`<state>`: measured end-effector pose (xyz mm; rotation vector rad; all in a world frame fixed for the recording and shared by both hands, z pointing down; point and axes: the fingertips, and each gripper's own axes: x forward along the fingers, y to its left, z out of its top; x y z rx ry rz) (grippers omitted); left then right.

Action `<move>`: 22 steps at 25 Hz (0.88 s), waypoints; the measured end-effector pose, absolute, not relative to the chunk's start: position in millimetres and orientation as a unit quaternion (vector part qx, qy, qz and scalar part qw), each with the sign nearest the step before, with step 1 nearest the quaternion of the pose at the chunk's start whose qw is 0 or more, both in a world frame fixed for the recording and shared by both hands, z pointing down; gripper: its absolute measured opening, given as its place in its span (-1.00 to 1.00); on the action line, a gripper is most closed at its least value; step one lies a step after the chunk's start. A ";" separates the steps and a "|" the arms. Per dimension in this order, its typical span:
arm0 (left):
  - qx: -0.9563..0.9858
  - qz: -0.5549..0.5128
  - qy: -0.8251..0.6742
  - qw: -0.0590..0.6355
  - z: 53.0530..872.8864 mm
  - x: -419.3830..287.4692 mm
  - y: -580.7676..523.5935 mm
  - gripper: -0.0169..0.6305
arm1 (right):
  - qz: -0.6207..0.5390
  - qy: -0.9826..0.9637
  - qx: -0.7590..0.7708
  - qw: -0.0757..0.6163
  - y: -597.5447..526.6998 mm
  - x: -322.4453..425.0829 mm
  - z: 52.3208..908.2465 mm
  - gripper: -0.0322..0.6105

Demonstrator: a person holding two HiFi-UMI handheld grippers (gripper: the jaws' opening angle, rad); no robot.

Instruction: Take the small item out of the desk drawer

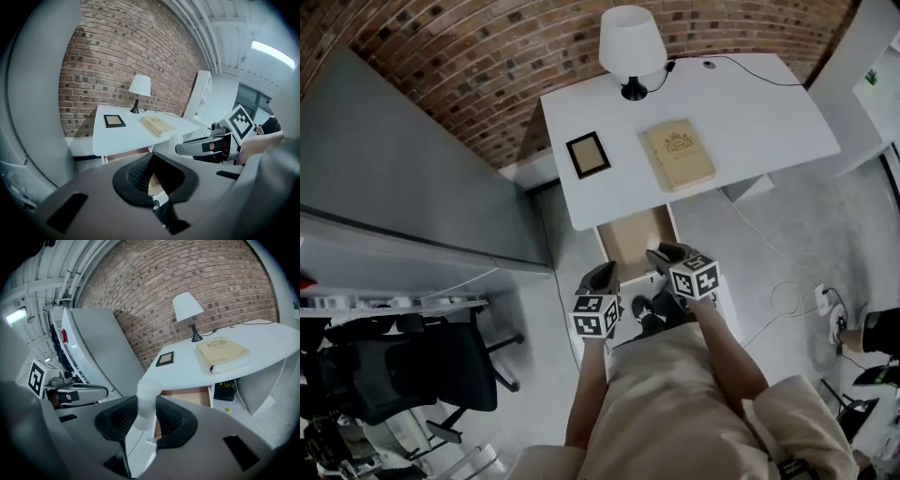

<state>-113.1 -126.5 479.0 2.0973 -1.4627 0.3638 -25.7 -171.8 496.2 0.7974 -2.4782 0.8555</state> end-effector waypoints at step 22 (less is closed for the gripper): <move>0.771 0.146 -0.559 0.269 480.7 -125.2 -133.0 -0.90 | 0.292 -0.890 0.269 0.225 -173.6 -32.9 499.6 -0.45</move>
